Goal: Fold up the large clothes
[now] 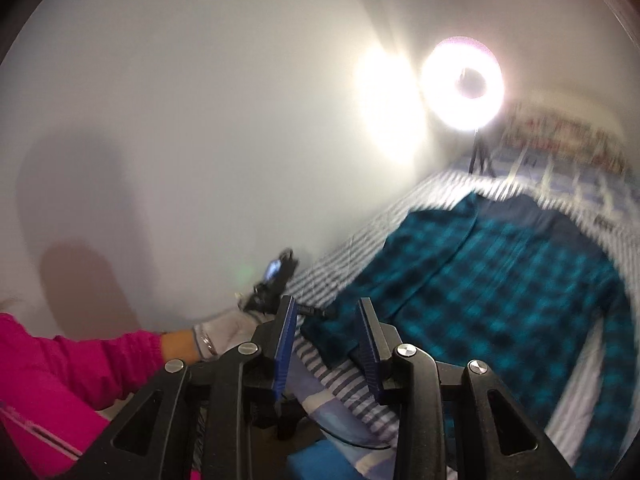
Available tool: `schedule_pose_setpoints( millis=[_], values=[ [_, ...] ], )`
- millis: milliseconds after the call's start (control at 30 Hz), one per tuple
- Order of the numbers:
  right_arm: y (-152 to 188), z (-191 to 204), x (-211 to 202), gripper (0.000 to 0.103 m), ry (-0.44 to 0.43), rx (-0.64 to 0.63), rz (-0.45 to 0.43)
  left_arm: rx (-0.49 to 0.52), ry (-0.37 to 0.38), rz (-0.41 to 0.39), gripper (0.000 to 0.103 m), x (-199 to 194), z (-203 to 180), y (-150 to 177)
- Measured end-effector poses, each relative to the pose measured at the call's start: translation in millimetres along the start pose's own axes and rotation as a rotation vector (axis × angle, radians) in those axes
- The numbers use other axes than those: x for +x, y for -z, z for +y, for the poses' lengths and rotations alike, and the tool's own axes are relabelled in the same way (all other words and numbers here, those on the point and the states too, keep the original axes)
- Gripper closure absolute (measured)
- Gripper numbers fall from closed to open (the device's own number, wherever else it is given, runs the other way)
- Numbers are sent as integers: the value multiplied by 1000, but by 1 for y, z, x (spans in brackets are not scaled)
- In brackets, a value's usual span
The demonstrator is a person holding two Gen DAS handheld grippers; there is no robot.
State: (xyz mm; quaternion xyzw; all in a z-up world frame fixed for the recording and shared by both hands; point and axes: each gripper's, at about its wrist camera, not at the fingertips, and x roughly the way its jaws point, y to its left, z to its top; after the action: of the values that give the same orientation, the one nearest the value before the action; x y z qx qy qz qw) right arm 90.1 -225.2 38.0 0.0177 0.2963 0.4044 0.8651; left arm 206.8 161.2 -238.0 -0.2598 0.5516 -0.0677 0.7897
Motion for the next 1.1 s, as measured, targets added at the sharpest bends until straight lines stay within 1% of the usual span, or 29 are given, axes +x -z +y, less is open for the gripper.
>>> schedule_pose_setpoints(
  millis=[33,67,100,167,233,300,367,467,533,567,667,700,767,833,900,967,1000,1100],
  values=[
    [-7,5,-14,67,12,-14,-22,10,-11,-10,91,-1,-4,0],
    [-13,10,-27,65,34,-36,-43,17,-16,-26,92,-5,-7,-2],
    [-15,13,-31,60,60,-56,-50,17,-14,-37,93,-9,-9,-2],
    [-13,12,-24,59,108,-67,-39,7,-3,-72,94,-20,-13,-4],
    [-5,0,-1,59,116,-28,4,2,7,-97,95,-29,-15,-5],
    [10,-17,38,62,122,13,65,8,11,-125,95,-41,-19,-4],
    [21,-37,87,62,140,37,125,17,17,-158,95,-50,-24,-3],
    [25,-61,145,62,125,68,188,19,21,-194,96,-56,-33,6],
    [19,-75,187,62,128,68,228,31,11,-217,96,-57,-39,10],
    [12,-84,215,62,123,79,252,35,11,-229,96,-56,-43,12],
    [-4,-96,273,61,116,100,300,45,11,-243,96,-53,-51,14],
    [-11,-100,297,59,117,100,321,51,9,-244,96,-53,-54,14],
    [-19,-104,333,58,107,107,366,69,10,-247,96,-53,-60,13],
    [-29,-105,370,58,136,104,401,77,12,-252,96,-53,-64,14],
    [-37,-106,397,57,164,101,428,75,21,-251,96,-52,-66,13],
    [-43,-110,420,45,185,114,449,69,34,-248,96,-50,-66,12],
    [-46,-113,433,42,211,113,452,69,35,-247,96,-49,-68,11],
    [-51,-120,469,42,261,121,476,74,36,-246,96,-46,-71,11]
  ],
)
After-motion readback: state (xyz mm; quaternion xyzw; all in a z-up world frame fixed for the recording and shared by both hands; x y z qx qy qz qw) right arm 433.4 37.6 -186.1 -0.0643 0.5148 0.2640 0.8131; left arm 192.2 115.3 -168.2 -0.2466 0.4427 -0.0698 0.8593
